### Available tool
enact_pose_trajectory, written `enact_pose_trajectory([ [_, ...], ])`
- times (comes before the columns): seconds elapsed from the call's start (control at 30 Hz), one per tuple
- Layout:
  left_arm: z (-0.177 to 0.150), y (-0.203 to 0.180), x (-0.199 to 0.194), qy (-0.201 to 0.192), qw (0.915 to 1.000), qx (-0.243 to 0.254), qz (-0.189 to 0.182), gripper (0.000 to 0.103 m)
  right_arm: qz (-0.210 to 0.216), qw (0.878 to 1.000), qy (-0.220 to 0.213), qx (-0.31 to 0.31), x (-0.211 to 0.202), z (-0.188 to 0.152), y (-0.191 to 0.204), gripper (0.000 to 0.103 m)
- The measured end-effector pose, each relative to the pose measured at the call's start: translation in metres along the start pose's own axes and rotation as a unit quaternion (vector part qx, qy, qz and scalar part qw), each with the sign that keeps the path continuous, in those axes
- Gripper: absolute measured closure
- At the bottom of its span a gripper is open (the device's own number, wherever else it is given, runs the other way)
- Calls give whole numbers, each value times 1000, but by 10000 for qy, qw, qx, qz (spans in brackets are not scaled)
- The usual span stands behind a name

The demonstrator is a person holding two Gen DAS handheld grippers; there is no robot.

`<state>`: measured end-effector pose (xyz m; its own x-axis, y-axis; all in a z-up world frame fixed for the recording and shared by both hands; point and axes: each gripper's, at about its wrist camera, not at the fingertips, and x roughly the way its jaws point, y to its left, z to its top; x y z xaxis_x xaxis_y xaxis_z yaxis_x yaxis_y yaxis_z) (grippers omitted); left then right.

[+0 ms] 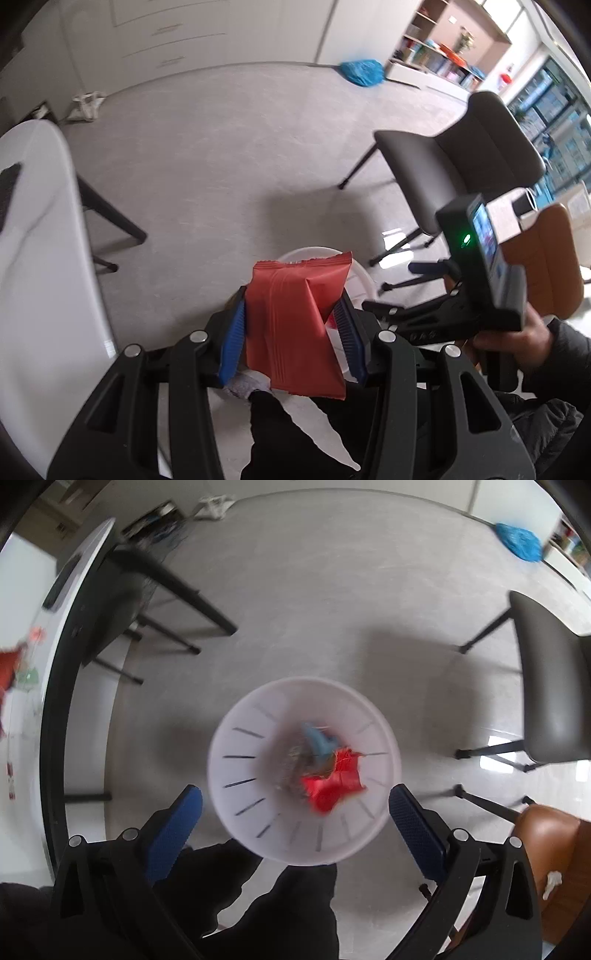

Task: Collect trash
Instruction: 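Carry the red paper and cardboard to the wastebasket and open both grippers, then grasp the pink crumpled tissue with the left gripper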

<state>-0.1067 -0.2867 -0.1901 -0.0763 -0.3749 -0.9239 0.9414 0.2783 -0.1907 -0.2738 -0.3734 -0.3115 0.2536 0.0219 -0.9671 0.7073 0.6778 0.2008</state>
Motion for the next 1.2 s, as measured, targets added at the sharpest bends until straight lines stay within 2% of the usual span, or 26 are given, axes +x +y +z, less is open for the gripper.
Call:
enact_pose_trajectory([
  [0.13, 7, -26, 23, 242, 9995, 145, -141, 58, -91, 9997, -204, 9, -24, -4, -24, 3],
  [0.2, 9, -36, 34, 420, 9988, 182, -187, 45, -89, 9996, -286, 15, -33, -2, -32, 3],
  [0.23, 10, -40, 38, 477, 9985, 187, -189, 31, -85, 9994, -333, 28, -38, -1, -37, 3],
  [0.27, 10, -44, 41, 507, 9984, 200, -160, 23, -74, 9993, -361, 31, -42, 0, -42, 3],
  [0.43, 13, -56, 40, 478, 9984, 304, 38, 11, 10, 9987, -515, 12, -53, 5, -50, 3],
  [0.57, 14, -58, 34, 464, 9982, 348, 138, 8, 93, 9983, -566, -47, -54, 9, -50, 3],
  [0.87, 16, -56, 23, 369, 9974, 457, 407, 8, 215, 9977, -619, -172, -53, 13, -42, 3],
  [1.07, 20, -43, 2, 80, 9969, 139, 776, 8, 471, 9953, -759, -374, -62, 28, -27, 3],
  [1.2, 20, -21, -24, -270, 9919, -396, 1176, 8, 759, 9911, -871, -663, -73, 46, -4, 3],
])
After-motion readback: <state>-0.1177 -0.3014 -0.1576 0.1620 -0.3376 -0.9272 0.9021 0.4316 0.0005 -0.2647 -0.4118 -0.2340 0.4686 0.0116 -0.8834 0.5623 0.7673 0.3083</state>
